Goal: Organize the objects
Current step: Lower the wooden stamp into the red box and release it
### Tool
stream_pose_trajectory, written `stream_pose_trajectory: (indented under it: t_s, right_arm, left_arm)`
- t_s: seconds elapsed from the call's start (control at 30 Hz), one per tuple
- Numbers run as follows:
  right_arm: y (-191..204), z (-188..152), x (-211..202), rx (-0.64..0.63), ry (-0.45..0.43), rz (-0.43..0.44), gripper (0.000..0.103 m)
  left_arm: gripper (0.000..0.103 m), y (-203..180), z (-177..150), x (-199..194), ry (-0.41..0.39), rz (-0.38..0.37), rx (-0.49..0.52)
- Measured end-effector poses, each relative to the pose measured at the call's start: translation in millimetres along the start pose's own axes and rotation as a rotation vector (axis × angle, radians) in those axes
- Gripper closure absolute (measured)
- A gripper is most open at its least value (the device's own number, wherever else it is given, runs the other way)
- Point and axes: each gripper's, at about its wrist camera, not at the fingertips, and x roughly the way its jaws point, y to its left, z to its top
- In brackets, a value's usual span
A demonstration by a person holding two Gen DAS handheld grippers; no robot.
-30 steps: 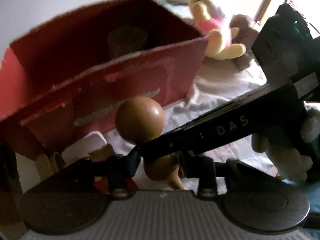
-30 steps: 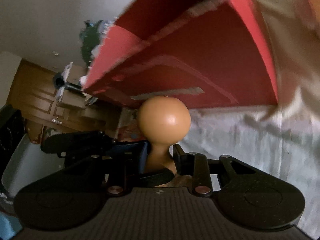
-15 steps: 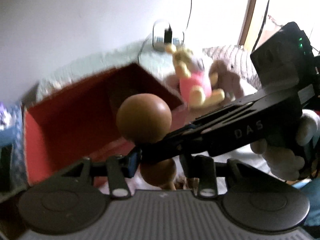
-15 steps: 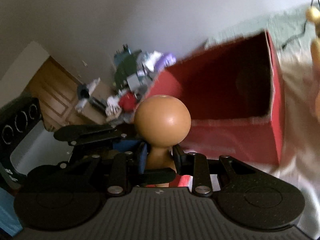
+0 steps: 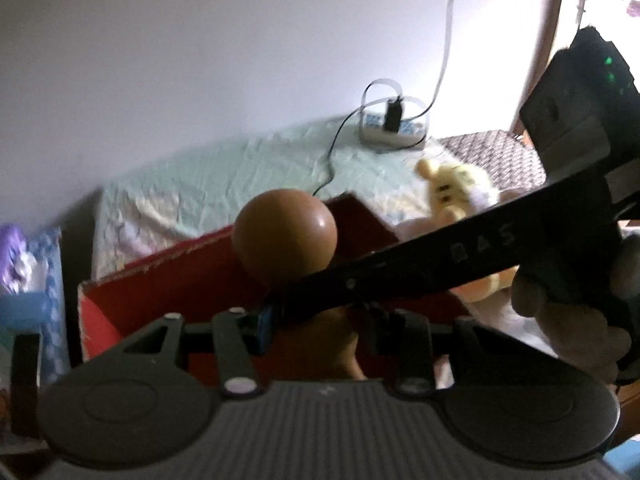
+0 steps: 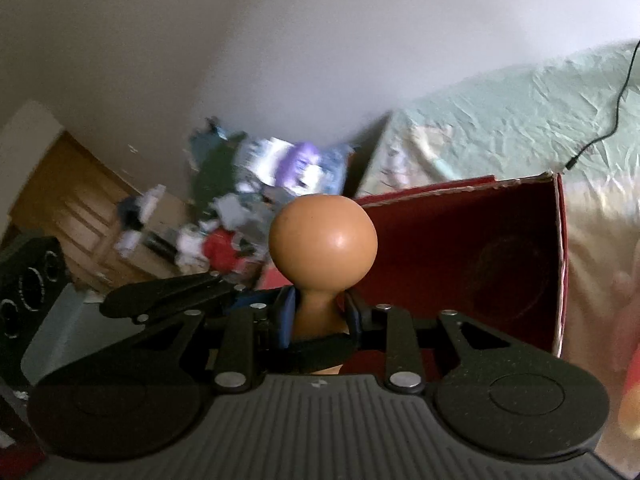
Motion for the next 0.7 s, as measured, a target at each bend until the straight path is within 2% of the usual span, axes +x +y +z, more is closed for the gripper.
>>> stream_pose_trajectory:
  t_s: [0.13,0.33,0.43,0.47,0.7]
  right_arm:
    - [-16.9,6.4,34.8,0.026,0.09,-0.067,0.074]
    - [-33.5,1.5,62.6,0.066,0.165,-0.142,0.074]
    - [-38.8,-1.1,70.8,0.089,0.195,-0.16,0.077]
    - [-39.5,-1.9,71.1,0.09,0.202,-0.166,0.087]
    - [-55.4,-2.2,67.1,0.216,0.204,-0.183,0.087]
  left_arm:
    - [0.066,15.9,-3.9,38.4,0.083,0.015,-0.039]
    - [0.062,31.8,-15.2,74.5,0.176,0.014,-0.102]
    - [0.062,33.3,-18.3,85.3,0.218,0.022,-0.106]
    - [0.068,33.1,-18.7,88.9,0.236,0.03,-0.102]
    - [0.065,33.1,-18.4,87.8,0.268,0.062,-0.089]
